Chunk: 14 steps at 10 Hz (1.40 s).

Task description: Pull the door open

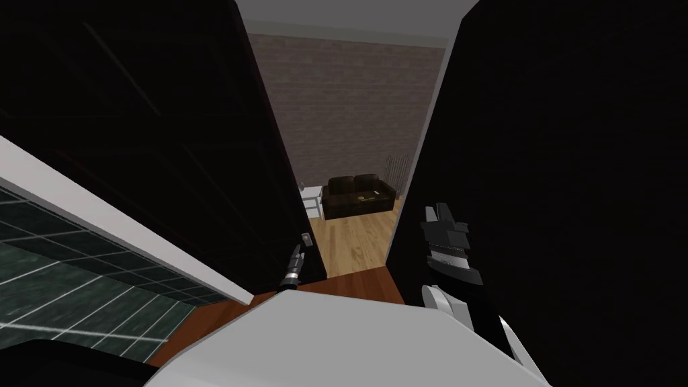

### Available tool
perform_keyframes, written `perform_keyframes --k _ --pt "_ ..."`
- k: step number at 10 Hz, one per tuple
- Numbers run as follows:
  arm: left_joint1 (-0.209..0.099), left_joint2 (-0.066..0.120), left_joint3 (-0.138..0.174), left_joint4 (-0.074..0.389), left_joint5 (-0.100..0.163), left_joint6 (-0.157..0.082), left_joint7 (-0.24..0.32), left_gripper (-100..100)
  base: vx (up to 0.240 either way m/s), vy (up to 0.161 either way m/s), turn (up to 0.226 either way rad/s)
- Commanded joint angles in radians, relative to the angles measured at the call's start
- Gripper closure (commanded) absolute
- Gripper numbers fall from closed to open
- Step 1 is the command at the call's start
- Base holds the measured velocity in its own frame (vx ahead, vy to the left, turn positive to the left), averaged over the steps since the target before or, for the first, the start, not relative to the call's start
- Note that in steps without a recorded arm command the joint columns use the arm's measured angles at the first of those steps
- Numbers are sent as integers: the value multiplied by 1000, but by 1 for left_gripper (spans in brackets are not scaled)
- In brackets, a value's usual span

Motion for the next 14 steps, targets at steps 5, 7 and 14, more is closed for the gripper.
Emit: perform_keyframes --k 5,7,14 --pt "-12 43 37 67 24 -31 31 -100 188 20 -84" --pt "-12 39 33 62 22 -28 27 100 17 -2 9" --pt "2 53 15 60 13 -40 48 100 -49 5 -37"
